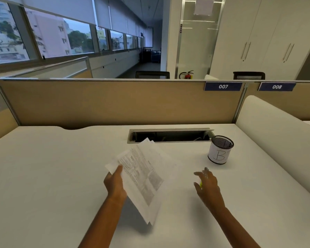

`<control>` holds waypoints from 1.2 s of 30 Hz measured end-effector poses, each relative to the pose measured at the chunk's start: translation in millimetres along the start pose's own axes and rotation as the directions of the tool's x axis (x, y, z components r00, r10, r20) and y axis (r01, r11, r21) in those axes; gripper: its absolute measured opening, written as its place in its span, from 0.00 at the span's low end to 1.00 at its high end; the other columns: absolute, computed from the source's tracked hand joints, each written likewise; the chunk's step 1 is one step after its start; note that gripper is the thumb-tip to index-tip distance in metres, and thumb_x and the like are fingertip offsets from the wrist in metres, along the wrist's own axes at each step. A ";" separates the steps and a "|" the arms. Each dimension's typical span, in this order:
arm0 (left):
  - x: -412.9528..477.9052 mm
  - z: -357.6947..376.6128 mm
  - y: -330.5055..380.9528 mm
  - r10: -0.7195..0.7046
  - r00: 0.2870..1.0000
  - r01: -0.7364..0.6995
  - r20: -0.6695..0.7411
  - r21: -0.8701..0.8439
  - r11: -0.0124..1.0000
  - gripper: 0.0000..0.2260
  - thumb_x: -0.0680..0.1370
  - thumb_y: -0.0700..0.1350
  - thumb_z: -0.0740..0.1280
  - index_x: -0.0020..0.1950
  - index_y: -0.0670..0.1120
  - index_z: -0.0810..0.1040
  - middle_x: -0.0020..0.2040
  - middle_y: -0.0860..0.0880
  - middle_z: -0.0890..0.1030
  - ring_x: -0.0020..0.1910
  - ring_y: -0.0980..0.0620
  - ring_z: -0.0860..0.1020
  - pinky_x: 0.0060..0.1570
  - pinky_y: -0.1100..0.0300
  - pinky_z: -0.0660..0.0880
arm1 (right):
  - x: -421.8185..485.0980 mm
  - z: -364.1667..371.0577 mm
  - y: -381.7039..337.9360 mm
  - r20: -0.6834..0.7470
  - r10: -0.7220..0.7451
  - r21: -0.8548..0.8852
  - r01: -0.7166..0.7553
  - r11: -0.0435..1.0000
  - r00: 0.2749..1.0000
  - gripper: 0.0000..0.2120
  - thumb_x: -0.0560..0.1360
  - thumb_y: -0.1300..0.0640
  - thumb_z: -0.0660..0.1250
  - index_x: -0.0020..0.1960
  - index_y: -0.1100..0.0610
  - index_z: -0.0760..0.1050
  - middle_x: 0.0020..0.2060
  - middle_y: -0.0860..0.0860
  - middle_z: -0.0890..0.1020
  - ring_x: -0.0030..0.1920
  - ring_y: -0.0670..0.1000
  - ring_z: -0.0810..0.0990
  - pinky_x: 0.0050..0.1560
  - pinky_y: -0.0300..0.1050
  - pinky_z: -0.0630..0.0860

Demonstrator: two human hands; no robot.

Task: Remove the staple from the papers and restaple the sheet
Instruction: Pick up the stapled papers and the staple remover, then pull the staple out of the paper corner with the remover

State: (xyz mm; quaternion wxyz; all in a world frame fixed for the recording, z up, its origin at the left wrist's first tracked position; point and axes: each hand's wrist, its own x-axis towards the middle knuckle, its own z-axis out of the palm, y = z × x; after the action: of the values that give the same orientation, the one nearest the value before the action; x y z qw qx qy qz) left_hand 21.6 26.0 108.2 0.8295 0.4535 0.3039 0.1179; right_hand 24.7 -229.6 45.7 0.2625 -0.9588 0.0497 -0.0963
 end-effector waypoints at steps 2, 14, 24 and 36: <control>-1.9 -3.5 -13.1 0.023 0.999 -0.023 -0.037 0.011 1.000 0.14 0.75 0.37 0.64 0.60 0.36 0.73 0.60 0.35 0.76 0.50 0.42 0.75 0.54 0.47 0.72 | 3.8 3.2 7.4 0.097 0.118 -0.028 -0.116 0.993 0.988 0.21 0.77 0.53 0.62 0.69 0.50 0.64 0.71 0.58 0.62 0.69 0.58 0.63 0.63 0.56 0.70; -15.1 -17.3 -39.4 0.101 0.993 -0.110 0.059 0.172 0.979 0.11 0.71 0.33 0.67 0.53 0.34 0.76 0.48 0.41 0.79 0.37 0.50 0.77 0.23 0.70 0.76 | 14.6 16.1 11.5 0.008 0.333 -0.296 -0.316 0.901 0.943 0.16 0.76 0.60 0.59 0.62 0.61 0.66 0.55 0.57 0.74 0.56 0.57 0.74 0.55 0.53 0.75; -23.6 -14.3 -40.0 -0.018 0.979 -0.019 0.205 0.174 0.985 0.05 0.73 0.37 0.66 0.48 0.41 0.77 0.45 0.43 0.80 0.42 0.46 0.79 0.31 0.60 0.80 | 2.3 -12.0 -25.1 0.640 0.307 0.608 -0.709 0.358 0.704 0.08 0.75 0.59 0.58 0.42 0.62 0.72 0.35 0.57 0.78 0.34 0.54 0.78 0.36 0.46 0.76; -48.2 0.5 -40.7 -0.016 0.975 -0.016 0.221 0.142 0.990 0.04 0.72 0.41 0.67 0.38 0.43 0.75 0.39 0.43 0.79 0.39 0.47 0.79 0.31 0.60 0.78 | -44.0 -29.0 -112.9 0.554 -0.073 0.656 -0.382 0.651 0.829 0.07 0.76 0.48 0.62 0.43 0.49 0.75 0.29 0.47 0.81 0.23 0.44 0.79 0.28 0.35 0.78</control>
State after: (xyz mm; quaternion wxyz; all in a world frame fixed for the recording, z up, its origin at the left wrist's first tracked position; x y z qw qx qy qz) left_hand -19.3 -19.9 94.0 0.8237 0.5218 0.2173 0.0446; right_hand -19.4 -140.7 121.1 0.6409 -0.7444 0.0161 0.1869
